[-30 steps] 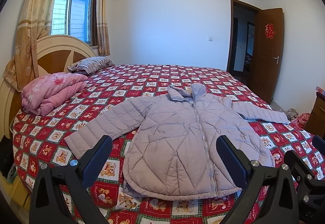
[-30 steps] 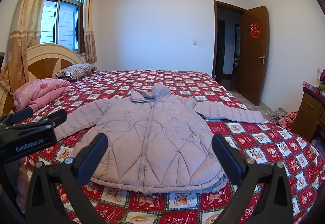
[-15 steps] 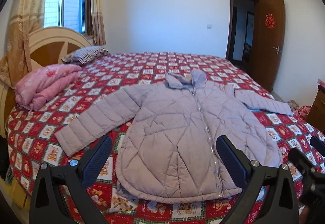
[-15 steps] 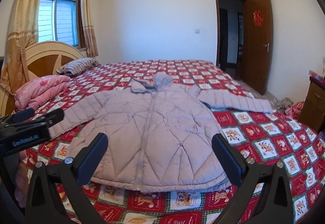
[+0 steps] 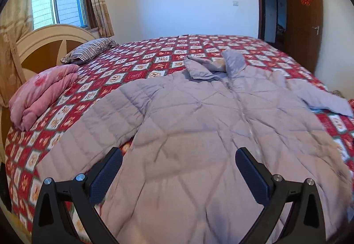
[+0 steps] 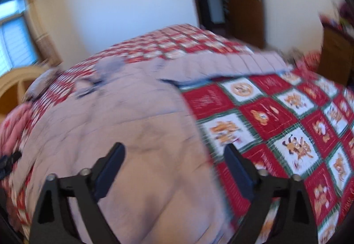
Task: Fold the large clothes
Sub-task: 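Grasp the jacket sleeve with the right gripper and lift it toward the zipper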
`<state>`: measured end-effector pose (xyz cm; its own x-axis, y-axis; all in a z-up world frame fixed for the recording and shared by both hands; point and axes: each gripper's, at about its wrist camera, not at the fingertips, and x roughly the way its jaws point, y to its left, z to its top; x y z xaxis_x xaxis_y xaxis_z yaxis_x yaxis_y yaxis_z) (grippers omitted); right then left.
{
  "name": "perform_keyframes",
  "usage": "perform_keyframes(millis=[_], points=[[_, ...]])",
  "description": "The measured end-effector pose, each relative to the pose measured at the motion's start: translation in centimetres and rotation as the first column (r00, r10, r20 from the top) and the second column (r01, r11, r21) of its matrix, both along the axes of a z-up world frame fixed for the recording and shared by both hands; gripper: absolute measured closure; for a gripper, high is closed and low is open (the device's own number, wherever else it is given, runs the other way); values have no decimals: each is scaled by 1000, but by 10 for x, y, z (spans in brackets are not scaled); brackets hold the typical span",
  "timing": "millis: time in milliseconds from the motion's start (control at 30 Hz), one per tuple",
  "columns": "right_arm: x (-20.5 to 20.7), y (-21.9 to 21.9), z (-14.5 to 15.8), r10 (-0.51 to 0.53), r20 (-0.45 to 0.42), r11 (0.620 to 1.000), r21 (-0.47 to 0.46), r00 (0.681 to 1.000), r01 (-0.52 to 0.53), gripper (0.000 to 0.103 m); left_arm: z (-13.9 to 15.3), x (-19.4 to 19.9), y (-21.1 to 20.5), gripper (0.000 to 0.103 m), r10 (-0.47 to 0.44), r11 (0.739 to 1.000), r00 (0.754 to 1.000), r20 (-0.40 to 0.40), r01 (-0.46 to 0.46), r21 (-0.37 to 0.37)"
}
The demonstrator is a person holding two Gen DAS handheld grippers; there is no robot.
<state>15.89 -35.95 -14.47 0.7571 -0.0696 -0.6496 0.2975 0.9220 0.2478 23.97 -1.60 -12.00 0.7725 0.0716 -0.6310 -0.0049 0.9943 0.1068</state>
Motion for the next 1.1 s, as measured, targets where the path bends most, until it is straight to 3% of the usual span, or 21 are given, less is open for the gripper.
perform_keyframes(millis=[100, 200, 300, 400, 533, 733, 833, 933, 1000, 1100], points=[[30, -62, -11, -120, -27, 991, 52, 992, 121, 18, -11, 41, -3, 1, 37, 998, 999, -7, -37, 42], [54, -111, -13, -225, -41, 973, 35, 974, 226, 20, -21, 76, -2, 1, 76, 996, 997, -30, -74, 58], [76, -173, -18, -349, -59, 934, 62, 935, 352, 21, -33, 111, -1, 1, 95, 994, 993, -72, -90, 65], [94, -222, -25, -441, -77, 896, 25, 894, 444, 25, -45, 133, -1, 1, 111, 992, 988, -109, -103, 79], [118, -269, -35, -490, -123, 871, -25, 863, 491, 27, -60, 155, 5, 1, 141, 989, 979, -148, -131, 73], [136, -316, -42, -527, -167, 843, 16, 833, 537, 30, -70, 183, 21, 1, 167, 986, 965, -203, -163, 37], [151, -333, -52, -468, -197, 867, 86, 861, 491, 39, -73, 196, 26, 1, 179, 984, 959, -219, -177, 30], [155, -331, -53, -404, -199, 895, 115, 893, 431, 69, -75, 203, 28, 1, 187, 982, 953, -239, -186, 28], [154, -322, -48, -378, -188, 913, 87, 906, 399, 86, -74, 202, 27, 1, 188, 982, 953, -240, -184, 36], [150, -305, -35, -352, -146, 930, 57, 924, 363, 89, -68, 200, 26, 1, 190, 982, 955, -228, -183, 53]])
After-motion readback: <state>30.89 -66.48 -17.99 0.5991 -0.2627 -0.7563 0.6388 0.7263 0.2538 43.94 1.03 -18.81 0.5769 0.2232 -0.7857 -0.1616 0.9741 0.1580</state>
